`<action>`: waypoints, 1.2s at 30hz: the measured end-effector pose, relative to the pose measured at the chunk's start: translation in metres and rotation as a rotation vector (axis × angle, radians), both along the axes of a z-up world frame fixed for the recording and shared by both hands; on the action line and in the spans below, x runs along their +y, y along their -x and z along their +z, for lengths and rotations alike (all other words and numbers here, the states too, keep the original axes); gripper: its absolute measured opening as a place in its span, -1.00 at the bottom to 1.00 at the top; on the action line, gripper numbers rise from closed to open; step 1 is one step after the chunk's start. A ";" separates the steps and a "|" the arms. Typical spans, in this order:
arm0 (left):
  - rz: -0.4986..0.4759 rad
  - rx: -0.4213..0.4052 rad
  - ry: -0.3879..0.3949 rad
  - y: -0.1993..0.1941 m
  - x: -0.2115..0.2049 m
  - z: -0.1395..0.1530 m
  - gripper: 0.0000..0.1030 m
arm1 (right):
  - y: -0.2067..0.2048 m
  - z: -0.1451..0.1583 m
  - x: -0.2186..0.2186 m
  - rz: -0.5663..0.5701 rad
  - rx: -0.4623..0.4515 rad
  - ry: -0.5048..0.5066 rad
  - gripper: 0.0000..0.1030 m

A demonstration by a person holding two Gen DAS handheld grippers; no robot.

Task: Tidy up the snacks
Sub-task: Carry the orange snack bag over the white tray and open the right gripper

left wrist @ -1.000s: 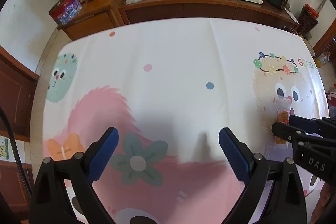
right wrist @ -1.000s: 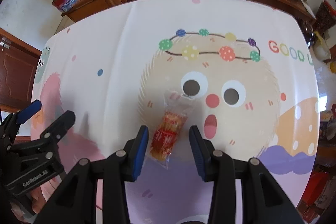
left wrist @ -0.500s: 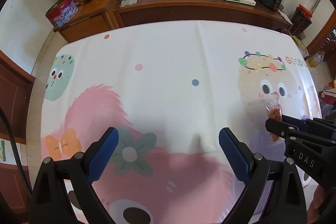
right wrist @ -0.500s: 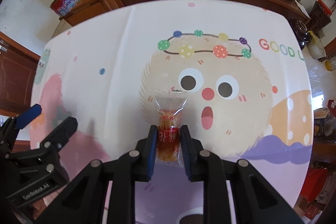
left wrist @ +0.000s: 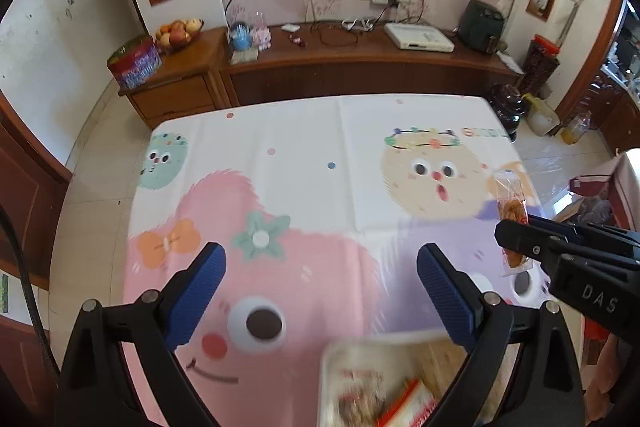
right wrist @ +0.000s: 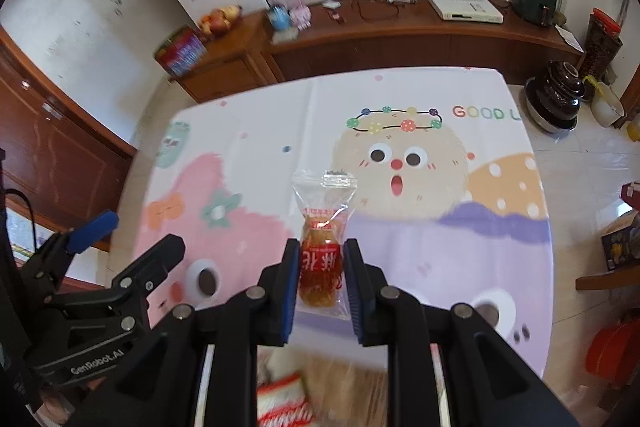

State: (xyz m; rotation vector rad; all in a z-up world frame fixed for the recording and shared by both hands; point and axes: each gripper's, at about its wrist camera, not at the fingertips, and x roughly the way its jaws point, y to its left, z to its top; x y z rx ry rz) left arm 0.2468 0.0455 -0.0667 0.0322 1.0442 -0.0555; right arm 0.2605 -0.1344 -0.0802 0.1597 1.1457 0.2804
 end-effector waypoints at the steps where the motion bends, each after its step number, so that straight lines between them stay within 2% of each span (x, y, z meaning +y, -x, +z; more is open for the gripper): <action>1: -0.008 -0.010 0.006 0.016 -0.001 0.008 0.86 | 0.016 0.009 -0.003 0.002 -0.019 -0.011 -0.57; 6: -0.008 -0.042 0.027 0.078 -0.004 0.030 0.96 | 0.084 0.035 -0.012 0.003 -0.099 -0.051 -0.57; 9: 0.006 -0.083 -0.024 0.115 -0.007 0.039 0.99 | 0.122 0.046 -0.020 -0.009 -0.141 -0.090 -0.57; 12: 0.001 -0.111 -0.028 0.148 -0.010 0.040 0.99 | 0.151 0.048 -0.025 -0.020 -0.165 -0.110 -0.57; 16: 0.008 -0.082 -0.033 0.181 -0.016 0.029 0.99 | 0.180 0.038 -0.030 -0.031 -0.161 -0.097 -0.55; 19: 0.011 -0.043 -0.055 0.197 -0.021 0.016 0.99 | 0.195 0.025 -0.030 -0.019 -0.128 -0.087 -0.55; 23: -0.006 0.012 -0.023 0.212 -0.022 0.002 0.99 | 0.208 0.008 -0.029 -0.014 -0.085 -0.071 -0.55; 31: 0.013 0.031 -0.030 0.224 -0.017 -0.008 0.99 | 0.220 -0.006 -0.020 0.002 -0.054 -0.026 -0.53; 36: 0.025 0.035 -0.031 0.226 -0.012 -0.011 0.99 | 0.222 -0.012 -0.015 -0.010 -0.053 0.031 -0.12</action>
